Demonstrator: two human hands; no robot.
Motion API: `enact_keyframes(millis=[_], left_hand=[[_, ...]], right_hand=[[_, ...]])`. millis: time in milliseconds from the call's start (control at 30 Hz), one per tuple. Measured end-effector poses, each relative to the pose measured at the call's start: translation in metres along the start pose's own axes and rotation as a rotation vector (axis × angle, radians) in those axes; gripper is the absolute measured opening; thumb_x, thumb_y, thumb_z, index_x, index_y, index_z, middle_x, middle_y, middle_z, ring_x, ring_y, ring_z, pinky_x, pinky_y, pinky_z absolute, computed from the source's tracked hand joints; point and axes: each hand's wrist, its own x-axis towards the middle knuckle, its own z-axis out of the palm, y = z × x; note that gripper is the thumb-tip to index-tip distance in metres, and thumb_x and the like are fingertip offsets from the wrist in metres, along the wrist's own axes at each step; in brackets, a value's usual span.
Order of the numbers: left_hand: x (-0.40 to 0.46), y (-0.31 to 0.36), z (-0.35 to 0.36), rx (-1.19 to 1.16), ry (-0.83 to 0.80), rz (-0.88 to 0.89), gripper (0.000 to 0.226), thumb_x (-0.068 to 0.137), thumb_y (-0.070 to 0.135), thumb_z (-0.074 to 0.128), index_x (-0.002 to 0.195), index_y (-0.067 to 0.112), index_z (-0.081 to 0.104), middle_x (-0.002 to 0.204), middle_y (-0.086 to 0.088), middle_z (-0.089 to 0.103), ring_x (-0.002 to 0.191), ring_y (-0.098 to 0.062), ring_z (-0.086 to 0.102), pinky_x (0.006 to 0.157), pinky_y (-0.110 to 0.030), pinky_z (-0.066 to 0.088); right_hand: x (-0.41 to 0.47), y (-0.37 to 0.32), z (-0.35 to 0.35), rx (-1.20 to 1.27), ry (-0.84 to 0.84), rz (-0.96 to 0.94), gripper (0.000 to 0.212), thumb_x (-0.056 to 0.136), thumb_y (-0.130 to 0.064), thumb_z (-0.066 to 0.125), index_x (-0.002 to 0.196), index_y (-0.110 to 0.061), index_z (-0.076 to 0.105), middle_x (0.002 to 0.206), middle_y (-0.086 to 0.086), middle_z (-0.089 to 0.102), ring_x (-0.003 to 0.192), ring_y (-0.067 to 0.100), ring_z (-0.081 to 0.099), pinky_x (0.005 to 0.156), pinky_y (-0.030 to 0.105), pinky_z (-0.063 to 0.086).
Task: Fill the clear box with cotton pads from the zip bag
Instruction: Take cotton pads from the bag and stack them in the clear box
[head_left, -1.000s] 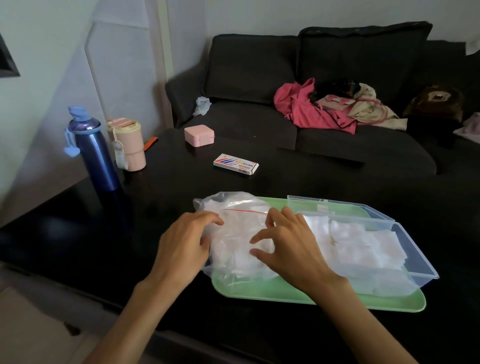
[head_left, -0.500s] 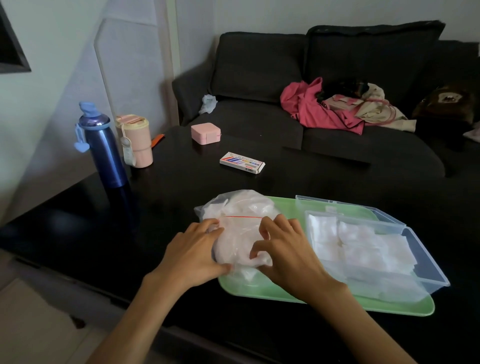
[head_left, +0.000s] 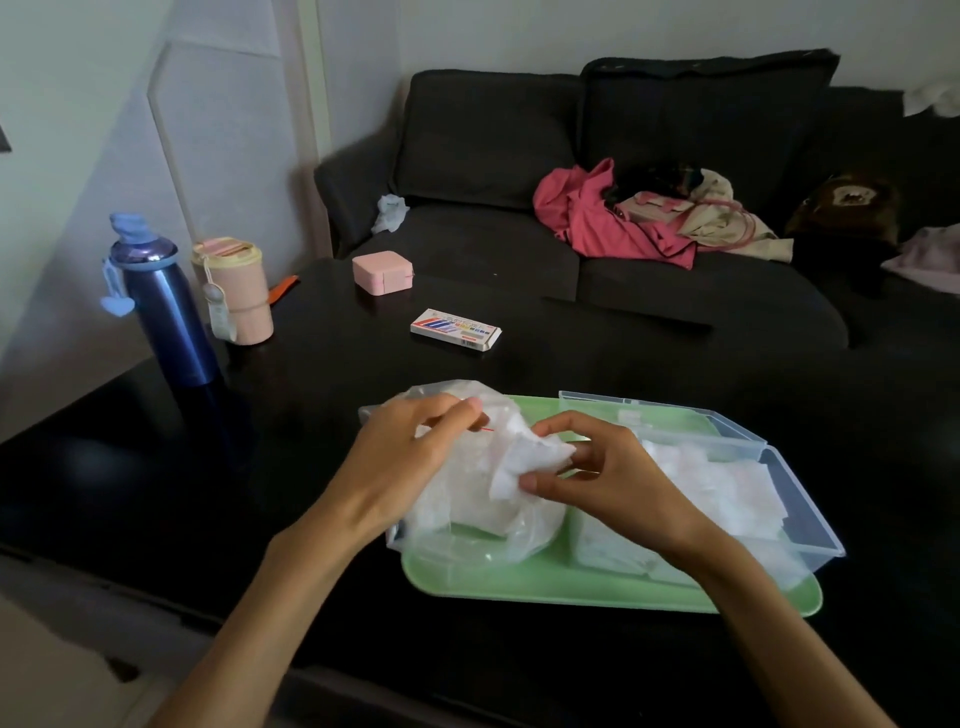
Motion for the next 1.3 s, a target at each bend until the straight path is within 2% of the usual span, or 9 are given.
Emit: enact_keyframes(millis=[67, 267, 433, 533, 633, 733, 867, 1200, 1300], left_hand=[[0.001, 0.002, 0.008, 0.005, -0.096, -0.009, 0.031, 0.086, 0.056, 0.052, 0.072, 0.036, 0.072, 0.08, 0.026, 0.067, 0.083, 0.012, 0.058, 0.072, -0.017, 0.039], [0.011, 0.006, 0.022, -0.228, -0.122, -0.007, 0.029, 0.09, 0.013, 0.059, 0.076, 0.036, 0.07, 0.08, 0.018, 0.073, 0.08, 0.002, 0.068, 0.065, -0.008, 0.049], [0.011, 0.011, 0.033, -0.417, -0.109, -0.103, 0.043, 0.091, 0.014, 0.057, 0.063, 0.042, 0.074, 0.07, 0.011, 0.073, 0.07, -0.001, 0.069, 0.059, -0.012, 0.052], [0.012, 0.012, 0.038, -0.451, -0.083, -0.145, 0.037, 0.09, 0.019, 0.061, 0.061, 0.039, 0.075, 0.064, 0.009, 0.07, 0.064, 0.0, 0.067, 0.058, -0.013, 0.052], [0.013, 0.01, 0.037, -0.462, -0.089, -0.178, 0.028, 0.087, 0.02, 0.065, 0.064, 0.03, 0.076, 0.068, 0.004, 0.069, 0.067, -0.003, 0.067, 0.059, -0.013, 0.052], [0.012, 0.011, 0.039, -0.487, -0.119, -0.204, 0.034, 0.088, 0.018, 0.063, 0.061, 0.034, 0.076, 0.07, 0.005, 0.072, 0.069, -0.004, 0.069, 0.058, -0.013, 0.052], [0.012, 0.013, 0.043, -0.526, -0.143, -0.231, 0.048, 0.091, 0.011, 0.057, 0.055, 0.037, 0.073, 0.068, 0.009, 0.073, 0.068, -0.005, 0.07, 0.056, -0.014, 0.052], [0.015, 0.01, 0.049, -0.518, -0.108, -0.253, 0.016, 0.085, 0.02, 0.067, 0.073, 0.013, 0.075, 0.078, -0.003, 0.072, 0.073, -0.009, 0.071, 0.06, -0.018, 0.054], [0.017, 0.013, 0.05, -0.604, -0.088, -0.259, 0.017, 0.088, 0.018, 0.063, 0.076, 0.018, 0.077, 0.086, -0.002, 0.075, 0.08, -0.011, 0.072, 0.065, -0.02, 0.056]], right_hand=[[0.0, -0.001, -0.004, -0.014, -0.019, 0.014, 0.035, 0.073, -0.013, 0.079, 0.1, -0.026, 0.06, 0.074, 0.003, 0.073, 0.067, 0.017, 0.067, 0.068, 0.022, 0.055], [-0.001, -0.003, -0.003, 0.034, 0.137, -0.117, 0.039, 0.079, -0.018, 0.073, 0.109, -0.039, 0.059, 0.092, -0.001, 0.068, 0.068, 0.016, 0.063, 0.056, 0.016, 0.049], [0.001, -0.003, 0.002, -0.246, 0.487, -0.291, 0.023, 0.075, -0.034, 0.076, 0.083, -0.049, 0.061, 0.099, -0.022, 0.056, 0.08, 0.002, 0.055, 0.06, 0.01, 0.044], [0.002, -0.003, -0.003, -0.201, 0.577, -0.26, 0.015, 0.075, -0.032, 0.076, 0.079, -0.041, 0.065, 0.106, -0.019, 0.057, 0.1, -0.001, 0.052, 0.078, 0.011, 0.041], [0.0, -0.009, -0.018, 0.31, 0.508, -0.079, 0.009, 0.079, -0.023, 0.072, 0.087, -0.024, 0.071, 0.093, -0.006, 0.072, 0.091, 0.011, 0.067, 0.075, 0.021, 0.054], [-0.004, -0.014, -0.031, 0.478, 0.352, 0.009, 0.017, 0.071, -0.023, 0.073, 0.087, -0.018, 0.073, 0.084, -0.001, 0.074, 0.079, 0.013, 0.071, 0.066, 0.02, 0.056], [-0.002, -0.013, -0.022, 0.367, 0.233, 0.015, 0.021, 0.065, -0.019, 0.076, 0.085, -0.018, 0.072, 0.081, -0.002, 0.075, 0.074, 0.011, 0.071, 0.059, 0.016, 0.053], [0.004, -0.004, -0.012, -0.104, 0.432, -0.067, 0.039, 0.066, -0.026, 0.083, 0.1, -0.025, 0.065, 0.082, -0.005, 0.064, 0.066, 0.005, 0.059, 0.06, 0.015, 0.05], [0.001, -0.008, -0.022, 0.329, 0.219, 0.219, 0.042, 0.068, -0.035, 0.076, 0.107, -0.024, 0.067, 0.089, -0.001, 0.062, 0.074, 0.008, 0.059, 0.067, 0.021, 0.045]])
